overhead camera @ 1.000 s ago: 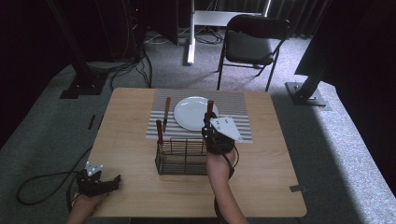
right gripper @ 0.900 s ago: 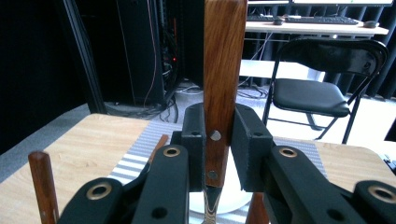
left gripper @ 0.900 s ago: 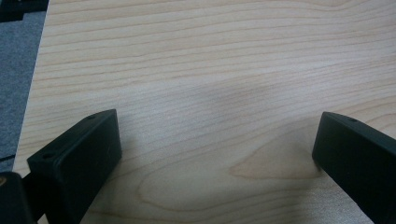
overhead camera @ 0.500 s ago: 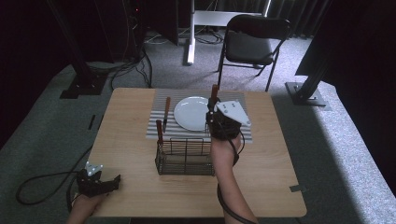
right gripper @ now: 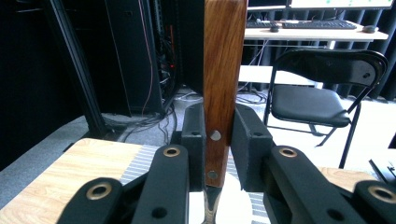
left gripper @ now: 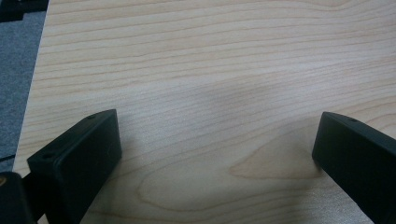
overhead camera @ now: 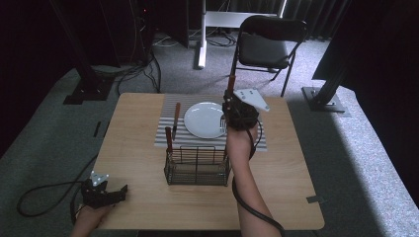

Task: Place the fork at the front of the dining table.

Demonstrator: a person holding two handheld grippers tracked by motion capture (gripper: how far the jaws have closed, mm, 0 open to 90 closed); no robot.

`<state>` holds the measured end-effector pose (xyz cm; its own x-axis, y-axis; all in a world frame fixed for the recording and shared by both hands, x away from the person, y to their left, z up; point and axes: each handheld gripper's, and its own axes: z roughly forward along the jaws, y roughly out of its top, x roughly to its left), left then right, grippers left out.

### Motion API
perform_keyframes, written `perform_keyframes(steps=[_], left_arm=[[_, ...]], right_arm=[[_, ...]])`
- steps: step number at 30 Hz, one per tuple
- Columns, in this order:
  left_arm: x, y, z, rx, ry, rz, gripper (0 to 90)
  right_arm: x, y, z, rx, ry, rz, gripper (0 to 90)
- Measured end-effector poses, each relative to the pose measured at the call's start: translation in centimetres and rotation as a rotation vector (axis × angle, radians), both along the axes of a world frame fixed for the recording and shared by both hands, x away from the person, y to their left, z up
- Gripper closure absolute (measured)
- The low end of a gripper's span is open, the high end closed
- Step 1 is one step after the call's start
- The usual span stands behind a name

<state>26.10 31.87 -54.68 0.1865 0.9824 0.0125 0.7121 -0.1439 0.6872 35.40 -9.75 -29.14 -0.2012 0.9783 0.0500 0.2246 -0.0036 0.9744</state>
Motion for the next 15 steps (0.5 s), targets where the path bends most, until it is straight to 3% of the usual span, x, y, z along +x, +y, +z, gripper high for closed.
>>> perform_keyframes(steps=[5,6,15], left_arm=[[0.0,0.0,0.0,0.000,0.000,0.000,1.1],[0.0,0.0,0.0,0.000,0.000,0.000,1.1],[0.0,0.0,0.0,0.000,-0.001,0.001,1.1]], right_arm=[[1.6,-0.5,0.1,-0.021,0.011,-0.015,76.1],[2.6,-0.9,0.0,-0.030,0.022,-0.022,76.1],[6.4,-2.3,-1.9,-0.067,0.109,-0.075,76.1]])
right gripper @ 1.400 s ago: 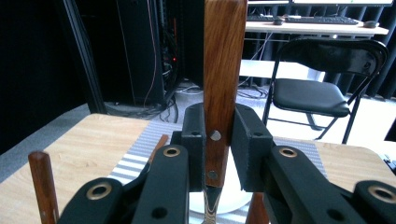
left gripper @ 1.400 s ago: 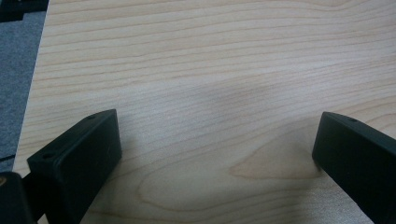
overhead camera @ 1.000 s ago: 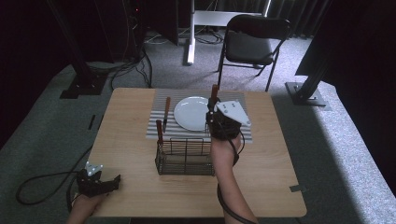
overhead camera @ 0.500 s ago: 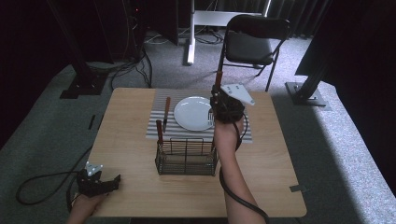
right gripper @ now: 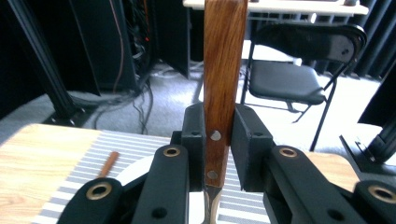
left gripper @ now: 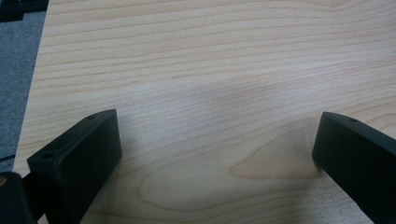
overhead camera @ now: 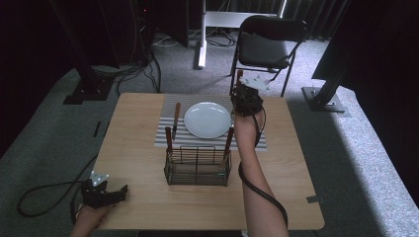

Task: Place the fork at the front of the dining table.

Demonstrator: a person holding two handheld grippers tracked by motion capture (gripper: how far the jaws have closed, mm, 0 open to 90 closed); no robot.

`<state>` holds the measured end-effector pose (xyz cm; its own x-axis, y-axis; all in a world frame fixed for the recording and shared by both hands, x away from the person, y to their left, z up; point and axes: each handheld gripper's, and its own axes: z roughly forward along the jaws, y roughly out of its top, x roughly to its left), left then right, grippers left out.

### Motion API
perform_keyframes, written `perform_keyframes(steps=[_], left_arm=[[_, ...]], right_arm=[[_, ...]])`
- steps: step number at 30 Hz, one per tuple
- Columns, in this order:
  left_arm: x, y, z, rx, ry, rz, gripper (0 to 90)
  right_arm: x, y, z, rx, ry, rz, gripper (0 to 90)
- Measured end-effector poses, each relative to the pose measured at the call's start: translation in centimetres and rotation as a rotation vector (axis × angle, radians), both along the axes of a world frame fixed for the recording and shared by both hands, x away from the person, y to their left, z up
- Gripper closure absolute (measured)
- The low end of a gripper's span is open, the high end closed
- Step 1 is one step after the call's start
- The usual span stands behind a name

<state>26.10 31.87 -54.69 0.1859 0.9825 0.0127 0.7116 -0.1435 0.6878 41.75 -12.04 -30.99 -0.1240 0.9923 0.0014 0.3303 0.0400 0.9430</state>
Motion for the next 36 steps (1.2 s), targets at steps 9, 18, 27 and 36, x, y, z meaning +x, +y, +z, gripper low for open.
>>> perform_keyframes(steps=[9,18,27,36], left_arm=[[0.0,0.0,0.0,-0.001,0.002,0.000,1.1],[0.0,0.0,0.0,-0.001,0.001,0.000,1.1],[0.0,0.0,0.0,-0.001,0.001,0.000,1.1],[0.0,0.0,0.0,-0.001,0.000,0.000,1.1]], right_arm=[[3.3,-1.3,-2.9,-0.019,0.093,-0.049,76.1],[6.6,-2.0,-6.9,-0.035,0.208,-0.072,76.1],[8.4,-2.9,-9.6,-0.007,0.305,-0.085,76.0],[9.7,-3.0,-11.8,-0.011,0.359,-0.095,76.0]])
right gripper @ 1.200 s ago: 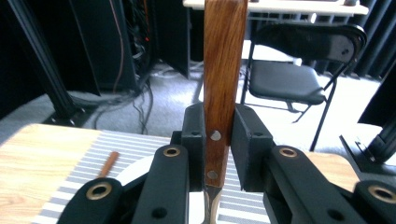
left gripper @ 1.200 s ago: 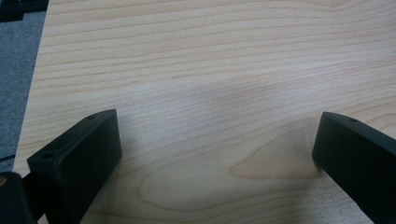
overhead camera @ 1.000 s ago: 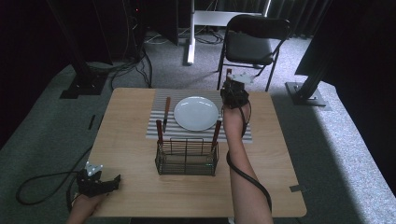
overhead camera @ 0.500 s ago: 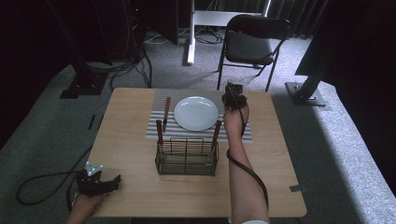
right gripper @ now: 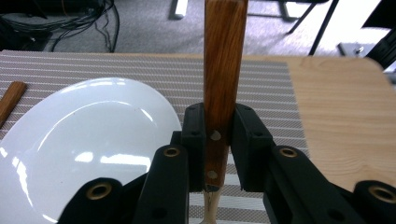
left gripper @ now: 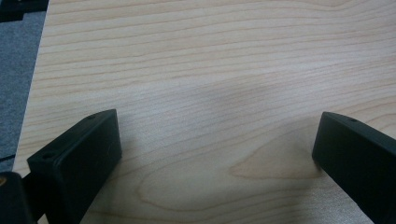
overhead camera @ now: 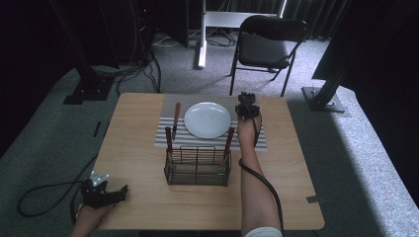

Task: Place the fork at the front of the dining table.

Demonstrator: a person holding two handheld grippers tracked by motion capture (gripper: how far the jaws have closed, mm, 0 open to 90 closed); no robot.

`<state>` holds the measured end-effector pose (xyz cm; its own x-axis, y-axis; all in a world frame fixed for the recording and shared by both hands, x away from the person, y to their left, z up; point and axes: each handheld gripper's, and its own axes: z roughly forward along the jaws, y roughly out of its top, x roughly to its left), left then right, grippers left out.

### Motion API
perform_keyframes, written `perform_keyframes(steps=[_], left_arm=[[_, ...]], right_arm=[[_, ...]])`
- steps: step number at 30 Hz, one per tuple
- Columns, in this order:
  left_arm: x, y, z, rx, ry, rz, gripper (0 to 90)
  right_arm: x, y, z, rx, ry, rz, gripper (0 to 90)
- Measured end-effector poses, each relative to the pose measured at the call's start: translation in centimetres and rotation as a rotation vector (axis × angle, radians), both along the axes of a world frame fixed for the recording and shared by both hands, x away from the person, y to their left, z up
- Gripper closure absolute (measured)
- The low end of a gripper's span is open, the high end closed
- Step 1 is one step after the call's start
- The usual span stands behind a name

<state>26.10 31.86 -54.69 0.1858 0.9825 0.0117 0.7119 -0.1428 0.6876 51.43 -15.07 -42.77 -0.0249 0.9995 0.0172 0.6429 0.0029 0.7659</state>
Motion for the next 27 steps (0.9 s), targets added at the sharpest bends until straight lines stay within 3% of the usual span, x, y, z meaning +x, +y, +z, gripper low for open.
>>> perform_keyframes(steps=[9,17,27], left_arm=[[0.0,0.0,0.0,0.001,0.001,-0.001,1.1],[-0.1,0.0,0.0,0.001,0.001,-0.001,1.1],[-0.1,0.0,0.0,0.000,0.000,0.000,1.1]], right_arm=[[1.8,-0.2,-1.1,-0.019,0.038,-0.004,76.0],[4.5,0.1,-2.4,-0.046,0.120,-0.018,76.1],[6.9,0.1,-4.2,-0.035,0.175,-0.036,76.1]])
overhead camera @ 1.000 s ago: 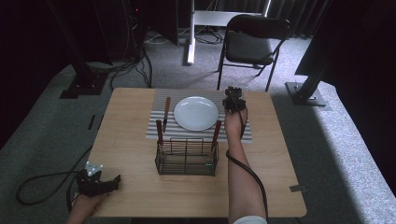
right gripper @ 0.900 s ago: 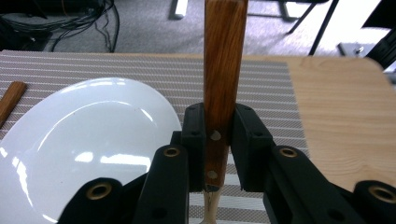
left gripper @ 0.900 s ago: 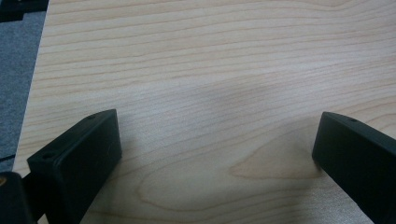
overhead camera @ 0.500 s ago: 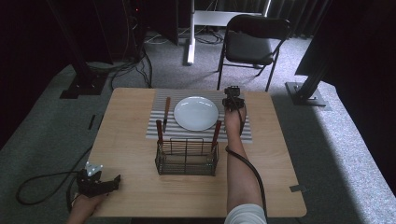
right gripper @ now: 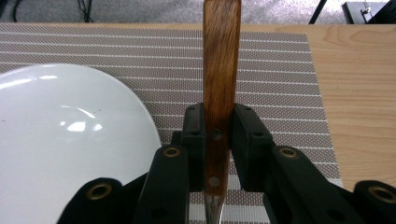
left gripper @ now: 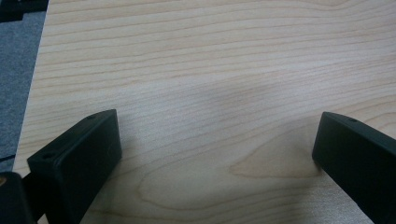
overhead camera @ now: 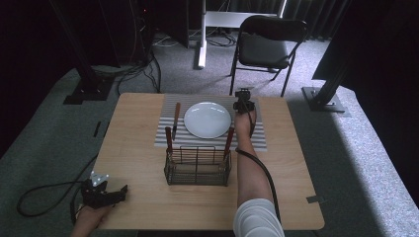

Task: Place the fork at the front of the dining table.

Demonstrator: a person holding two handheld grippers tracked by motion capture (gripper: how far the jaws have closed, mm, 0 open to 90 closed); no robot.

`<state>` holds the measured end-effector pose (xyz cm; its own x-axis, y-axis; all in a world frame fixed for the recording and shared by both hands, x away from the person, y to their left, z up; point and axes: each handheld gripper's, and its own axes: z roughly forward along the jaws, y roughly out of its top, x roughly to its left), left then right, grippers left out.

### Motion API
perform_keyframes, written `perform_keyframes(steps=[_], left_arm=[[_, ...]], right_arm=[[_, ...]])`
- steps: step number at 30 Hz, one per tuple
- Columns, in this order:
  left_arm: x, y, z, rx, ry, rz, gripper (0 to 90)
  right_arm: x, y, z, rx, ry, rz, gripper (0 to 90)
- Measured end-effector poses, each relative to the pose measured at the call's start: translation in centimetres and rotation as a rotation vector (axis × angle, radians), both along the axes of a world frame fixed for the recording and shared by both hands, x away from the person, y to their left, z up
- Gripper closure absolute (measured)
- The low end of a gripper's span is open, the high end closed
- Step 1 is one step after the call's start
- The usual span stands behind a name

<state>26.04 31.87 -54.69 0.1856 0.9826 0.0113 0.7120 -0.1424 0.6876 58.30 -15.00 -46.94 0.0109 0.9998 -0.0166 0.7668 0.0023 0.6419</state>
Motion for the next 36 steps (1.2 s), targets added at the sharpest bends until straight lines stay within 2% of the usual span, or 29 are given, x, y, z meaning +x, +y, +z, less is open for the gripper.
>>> perform_keyframes(steps=[13,18,20,24,29,34,36], left_arm=[[0.0,0.0,0.0,0.000,0.000,0.000,1.1],[0.0,0.0,0.0,0.000,0.000,0.000,1.1],[0.0,0.0,0.0,0.000,-0.001,0.000,1.1],[0.0,0.0,0.0,0.000,0.000,0.000,1.1],[0.0,0.0,0.0,0.000,0.000,0.000,1.1],[0.0,0.0,0.0,0.000,0.000,0.000,1.1],[0.0,0.0,0.0,0.000,0.000,0.000,1.1]], right_arm=[[2.1,0.1,-2.4,0.008,0.062,0.003,76.0],[2.6,0.4,-3.2,-0.012,0.086,0.010,75.9],[2.8,0.5,-4.0,-0.006,0.108,0.021,75.9],[2.8,0.8,-5.0,-0.028,0.130,0.037,75.6],[2.9,0.7,-5.0,-0.023,0.133,0.045,74.9],[2.9,0.4,-4.9,0.008,0.138,0.046,70.4],[2.8,0.5,-4.5,0.000,0.124,0.052,67.5]])
